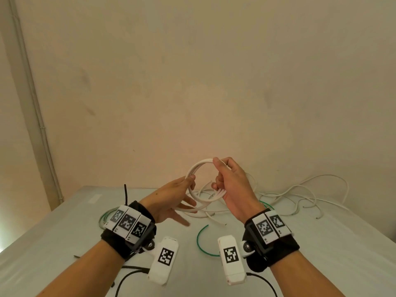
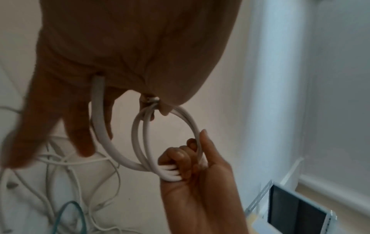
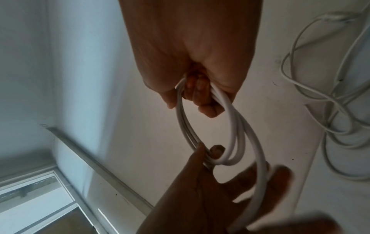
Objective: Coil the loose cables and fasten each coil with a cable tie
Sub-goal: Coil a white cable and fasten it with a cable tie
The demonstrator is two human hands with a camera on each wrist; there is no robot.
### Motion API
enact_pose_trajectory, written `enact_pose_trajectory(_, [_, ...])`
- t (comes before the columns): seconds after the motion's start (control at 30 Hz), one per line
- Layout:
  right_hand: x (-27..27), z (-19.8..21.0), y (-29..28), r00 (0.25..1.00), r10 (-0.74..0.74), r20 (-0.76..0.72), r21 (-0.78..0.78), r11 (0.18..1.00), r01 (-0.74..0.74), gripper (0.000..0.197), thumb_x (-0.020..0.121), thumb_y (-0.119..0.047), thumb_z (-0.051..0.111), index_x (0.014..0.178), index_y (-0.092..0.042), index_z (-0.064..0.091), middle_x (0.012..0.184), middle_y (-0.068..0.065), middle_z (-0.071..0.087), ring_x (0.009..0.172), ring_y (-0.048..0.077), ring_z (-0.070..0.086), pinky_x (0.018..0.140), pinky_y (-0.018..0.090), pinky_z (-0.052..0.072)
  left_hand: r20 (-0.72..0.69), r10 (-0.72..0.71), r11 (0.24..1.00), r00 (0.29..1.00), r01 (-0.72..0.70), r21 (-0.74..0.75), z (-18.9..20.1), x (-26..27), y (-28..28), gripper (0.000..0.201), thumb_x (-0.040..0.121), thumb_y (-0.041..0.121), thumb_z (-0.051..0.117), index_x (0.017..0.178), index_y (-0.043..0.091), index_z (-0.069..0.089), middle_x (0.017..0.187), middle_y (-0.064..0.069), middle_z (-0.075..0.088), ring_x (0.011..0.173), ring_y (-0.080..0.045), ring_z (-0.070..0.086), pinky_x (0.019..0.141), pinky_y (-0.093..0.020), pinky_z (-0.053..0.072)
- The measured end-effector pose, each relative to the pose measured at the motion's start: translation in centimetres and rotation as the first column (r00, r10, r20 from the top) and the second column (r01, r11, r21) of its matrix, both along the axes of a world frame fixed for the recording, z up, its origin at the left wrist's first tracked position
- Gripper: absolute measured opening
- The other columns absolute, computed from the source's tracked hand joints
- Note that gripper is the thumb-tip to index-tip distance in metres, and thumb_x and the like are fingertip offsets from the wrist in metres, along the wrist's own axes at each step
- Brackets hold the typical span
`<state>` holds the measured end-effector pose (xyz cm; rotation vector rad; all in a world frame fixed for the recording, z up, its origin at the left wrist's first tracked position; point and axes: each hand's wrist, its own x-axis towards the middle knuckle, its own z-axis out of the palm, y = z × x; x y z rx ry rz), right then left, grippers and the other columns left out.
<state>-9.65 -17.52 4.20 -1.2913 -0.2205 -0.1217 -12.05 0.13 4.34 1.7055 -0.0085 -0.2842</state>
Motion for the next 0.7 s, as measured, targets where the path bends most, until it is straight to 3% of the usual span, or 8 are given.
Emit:
enact_pose_trajectory(0.07, [0.0, -0.5, 0.2, 1.0, -0.029, -0.002, 0.062, 0.998, 0.029, 0.025, 0.103, -0.031, 0.064, 0.084, -0.019, 0.055, 0.056, -0.007, 0.032, 0.049, 0.01, 0.035, 0.065, 0.032, 0.039, -0.024, 0.043, 0.987, 0.999, -0.046, -0.156, 0.0, 0.2, 0.2, 0.037, 0.101, 0.047, 0.06, 0.101, 0.01, 0.063, 0.1, -0.022, 0.069, 0.092, -0.035, 0.075, 0.082, -0.057, 0.062])
enact_pose_trajectory(0.13, [-0.1, -0.7, 0.1, 0.999, -0.049, -0.015, 0.148, 0.988, 0.051, 0.026, 0.104, -0.029, 0.062, 0.083, -0.018, 0.051, 0.055, -0.006, 0.032, 0.048, 0.01, 0.034, 0.062, 0.031, 0.039, -0.02, 0.041, 0.959, 0.999, -0.045, -0.278, 0.0, 0.6, 0.7, 0.035, 0.097, 0.038, 0.068, 0.107, 0.004, 0.069, 0.106, -0.023, 0.072, 0.096, -0.035, 0.074, 0.088, -0.052, 0.062])
enact_pose_trajectory(0.27, [-0.2, -0.5, -0.3, 0.998, -0.046, -0.039, 0.382, 0.922, 0.057, 0.032, 0.107, -0.025, 0.057, 0.078, -0.016, 0.045, 0.06, -0.003, 0.026, 0.05, 0.012, 0.028, 0.057, 0.029, 0.04, -0.001, 0.065, 0.766, 0.998, -0.05, -0.641, -1.0, 0.8, 1.2, 0.046, 0.089, 0.017, 0.074, 0.125, -0.01, 0.064, 0.126, -0.028, 0.068, 0.114, -0.033, 0.069, 0.094, -0.036, 0.06])
enact_pose_trajectory(0.33, [-0.2, -0.6, 0.0, 0.997, -0.049, -0.055, 0.451, 0.89, 0.069, 0.033, 0.108, -0.026, 0.056, 0.078, -0.016, 0.045, 0.062, -0.003, 0.024, 0.051, 0.012, 0.028, 0.057, 0.028, 0.04, 0.078, 0.062, 0.752, 0.995, 0.005, -0.659, -1.7, 0.5, 0.6, 0.047, 0.089, 0.013, 0.071, 0.128, -0.013, 0.062, 0.135, -0.029, 0.062, 0.118, -0.033, 0.067, 0.1, -0.035, 0.057])
enact_pose_trajectory(0.43, [-0.2, -1.3, 1.1, 0.996, -0.048, -0.069, 0.495, 0.866, 0.076, 0.032, 0.108, -0.028, 0.055, 0.08, -0.017, 0.045, 0.063, -0.002, 0.024, 0.053, 0.013, 0.028, 0.058, 0.029, 0.04, 0.15, 0.068, 0.84, 0.986, 0.024, -0.542, -2.2, 0.0, -1.4, 0.036, 0.1, 0.022, 0.063, 0.127, -0.002, 0.057, 0.127, -0.021, 0.07, 0.123, -0.036, 0.065, 0.109, -0.054, 0.049])
enact_pose_trajectory(0.53, [-0.5, -1.9, 1.7, 0.997, -0.019, -0.075, 0.491, 0.87, 0.054, 0.031, 0.109, -0.028, 0.053, 0.081, -0.016, 0.045, 0.062, -0.003, 0.023, 0.052, 0.012, 0.028, 0.058, 0.029, 0.038, 0.207, 0.235, 0.859, 0.95, -0.103, -0.502, -1.4, 0.2, -2.8, 0.033, 0.105, 0.021, 0.058, 0.132, 0.006, 0.046, 0.101, -0.013, 0.069, 0.094, -0.028, 0.072, 0.097, -0.052, 0.057])
enact_pose_trajectory(0.63, [-0.8, -1.9, 1.7, 0.997, 0.02, -0.077, 0.424, 0.906, 0.015, 0.03, 0.109, -0.027, 0.053, 0.082, -0.017, 0.045, 0.062, -0.003, 0.023, 0.051, 0.011, 0.027, 0.055, 0.028, 0.038, 0.239, 0.316, 0.86, 0.918, -0.171, -0.481, -0.3, 0.9, -2.6, 0.031, 0.105, 0.018, 0.056, 0.131, 0.012, 0.04, 0.082, -0.003, 0.051, 0.063, -0.012, 0.053, 0.066, -0.032, 0.055])
enact_pose_trajectory(0.7, [-1.0, -1.7, 1.5, 0.996, 0.05, -0.071, 0.369, 0.929, -0.021, 0.03, 0.109, -0.027, 0.053, 0.081, -0.018, 0.045, 0.063, -0.002, 0.022, 0.05, 0.012, 0.025, 0.052, 0.027, 0.037, 0.244, 0.287, 0.879, 0.926, -0.154, -0.45, 0.1, 1.0, -2.5, 0.031, 0.104, 0.021, 0.059, 0.127, 0.018, 0.039, 0.078, -0.001, 0.043, 0.057, -0.01, 0.043, 0.057, -0.028, 0.047])
